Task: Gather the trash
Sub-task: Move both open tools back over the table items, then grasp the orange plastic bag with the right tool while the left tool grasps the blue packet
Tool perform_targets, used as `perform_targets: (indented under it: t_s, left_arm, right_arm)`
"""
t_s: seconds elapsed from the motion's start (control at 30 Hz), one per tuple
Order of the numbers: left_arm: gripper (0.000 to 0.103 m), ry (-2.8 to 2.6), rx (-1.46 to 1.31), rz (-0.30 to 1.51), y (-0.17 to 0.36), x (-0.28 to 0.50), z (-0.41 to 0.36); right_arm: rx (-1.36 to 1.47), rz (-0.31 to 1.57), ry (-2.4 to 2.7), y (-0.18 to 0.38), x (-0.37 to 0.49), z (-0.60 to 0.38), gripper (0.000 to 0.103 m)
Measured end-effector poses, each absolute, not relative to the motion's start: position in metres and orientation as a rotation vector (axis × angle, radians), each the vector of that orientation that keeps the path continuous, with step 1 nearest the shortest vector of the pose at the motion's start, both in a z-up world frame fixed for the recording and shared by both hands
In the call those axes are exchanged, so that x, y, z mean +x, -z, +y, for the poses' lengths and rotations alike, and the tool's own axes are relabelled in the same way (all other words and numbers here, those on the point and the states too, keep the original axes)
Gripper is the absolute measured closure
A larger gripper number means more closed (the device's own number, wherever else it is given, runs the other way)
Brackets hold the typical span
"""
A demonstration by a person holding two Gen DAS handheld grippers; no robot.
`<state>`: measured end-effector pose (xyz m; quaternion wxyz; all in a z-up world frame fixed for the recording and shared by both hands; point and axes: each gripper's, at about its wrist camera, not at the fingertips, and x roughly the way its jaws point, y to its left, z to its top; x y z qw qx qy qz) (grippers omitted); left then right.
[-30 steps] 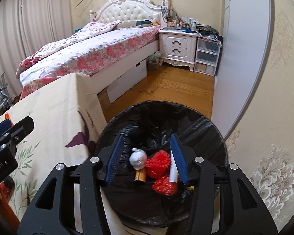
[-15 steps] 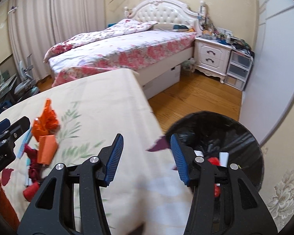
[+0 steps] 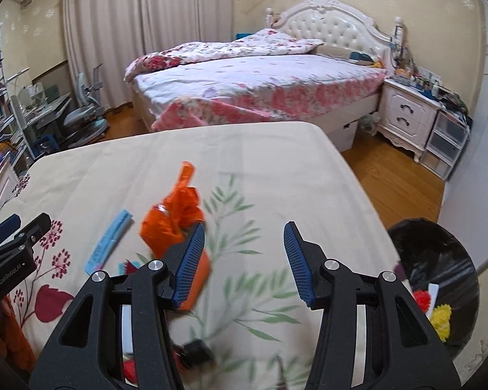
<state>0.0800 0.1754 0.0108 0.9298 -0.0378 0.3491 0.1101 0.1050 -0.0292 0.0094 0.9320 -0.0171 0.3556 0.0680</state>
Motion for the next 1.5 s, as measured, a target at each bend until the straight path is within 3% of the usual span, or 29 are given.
perform_targets:
  t_s: [0.27, 0.33, 0.57, 0.67, 0.73, 0.77, 1.5]
  left_arm:
    - [0.028, -0.308, -0.109, 0.722, -0.004, 0.071, 0.221]
    - [0.028, -0.321, -0.120, 0.727, -0.002, 0.071, 0.231]
    - [0.028, -0.319, -0.141, 0.747, 0.005, 0.073, 0.241]
    - [0.028, -0.298, -0.144, 0.754, 0.007, 0.075, 0.236]
    - [0.028, -0.285, -0.141, 0.755, 0.007, 0.077, 0.232]
    - [0.028, -0.279, -0.139, 0.756, 0.008, 0.079, 0.230]
    - [0.028, -0.091, -0.082, 0.808, 0.015, 0.114, 0.151]
  right_arm:
    - [-0.068, 0.752, -0.198, -0.005, 0.119, 0.010, 0.052]
    - [-0.079, 0.764, -0.207, -0.001, 0.124, 0.018, 0.044]
    - [-0.110, 0.814, -0.201, 0.014, 0.136, 0.033, 0.044]
    - [-0.116, 0.827, -0.197, 0.017, 0.139, 0.034, 0.054]
    - [-0.120, 0.845, -0.205, 0.019, 0.141, 0.035, 0.070]
    - [-0.125, 0.849, -0.205, 0.020, 0.141, 0.035, 0.071]
    - [-0.044, 0.809, -0.013, 0.016, 0.143, -0.071, 0.072]
